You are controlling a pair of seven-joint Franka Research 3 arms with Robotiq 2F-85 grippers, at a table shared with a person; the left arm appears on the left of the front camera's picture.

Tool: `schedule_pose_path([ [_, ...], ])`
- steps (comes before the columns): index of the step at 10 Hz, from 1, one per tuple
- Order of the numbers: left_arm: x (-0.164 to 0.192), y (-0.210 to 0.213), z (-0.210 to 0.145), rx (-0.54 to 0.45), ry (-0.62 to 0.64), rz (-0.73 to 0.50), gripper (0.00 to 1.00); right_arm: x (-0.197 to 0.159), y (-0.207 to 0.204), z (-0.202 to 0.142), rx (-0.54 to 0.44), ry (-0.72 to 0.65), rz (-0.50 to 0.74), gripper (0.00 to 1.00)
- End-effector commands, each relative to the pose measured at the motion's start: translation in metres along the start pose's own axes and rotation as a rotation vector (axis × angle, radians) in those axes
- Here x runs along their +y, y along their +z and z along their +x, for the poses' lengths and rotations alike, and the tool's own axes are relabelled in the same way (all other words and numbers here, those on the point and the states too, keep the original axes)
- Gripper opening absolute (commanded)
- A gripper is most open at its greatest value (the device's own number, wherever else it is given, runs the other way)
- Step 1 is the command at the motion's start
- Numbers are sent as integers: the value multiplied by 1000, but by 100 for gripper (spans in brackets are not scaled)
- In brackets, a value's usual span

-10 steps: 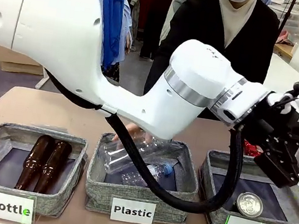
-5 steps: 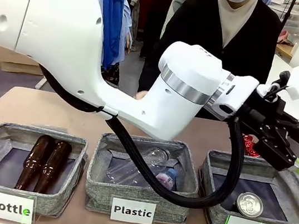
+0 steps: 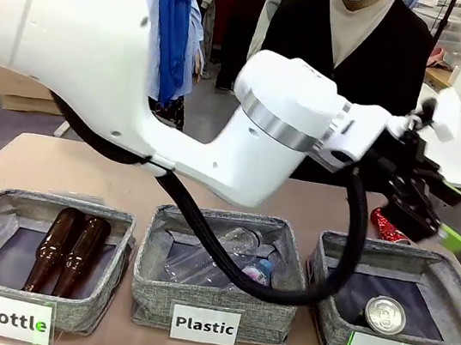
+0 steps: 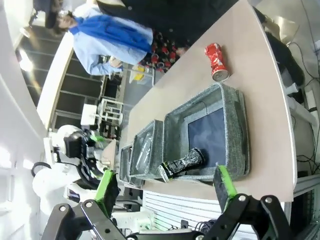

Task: Sort the can waste into the basket.
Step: Pick up the can waste from the table and place it in the right Fabric basket.

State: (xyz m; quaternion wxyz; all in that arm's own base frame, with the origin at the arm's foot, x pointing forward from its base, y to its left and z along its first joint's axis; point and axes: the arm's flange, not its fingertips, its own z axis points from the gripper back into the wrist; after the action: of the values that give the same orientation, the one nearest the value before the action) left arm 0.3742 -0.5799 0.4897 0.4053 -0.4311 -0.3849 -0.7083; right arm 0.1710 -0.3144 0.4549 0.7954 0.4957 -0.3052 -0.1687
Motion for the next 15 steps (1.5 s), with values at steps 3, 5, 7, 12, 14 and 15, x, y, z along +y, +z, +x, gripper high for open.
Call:
schedule_pose_path([
  [3, -28, 154, -17, 268, 130, 208, 100, 48, -96, 6, 182, 139, -23, 100],
  [5, -42, 253, -49, 325, 399, 232, 100, 84, -146, 7, 264, 260, 72, 100],
  [7, -66, 361, -86, 272, 679, 318, 100, 107, -207, -1, 413, 287, 156, 100],
  [12, -130, 491, -223, -547, 1516, 343, 100, 115, -328, -32, 522, 269, 287, 100],
  [14, -141, 503, -253, -810, 1491, 256, 100, 115, -336, -22, 449, 176, 316, 100],
  [15, -144, 501, -273, -844, 1512, 310, 100, 103, -330, -14, 389, 127, 269, 100],
])
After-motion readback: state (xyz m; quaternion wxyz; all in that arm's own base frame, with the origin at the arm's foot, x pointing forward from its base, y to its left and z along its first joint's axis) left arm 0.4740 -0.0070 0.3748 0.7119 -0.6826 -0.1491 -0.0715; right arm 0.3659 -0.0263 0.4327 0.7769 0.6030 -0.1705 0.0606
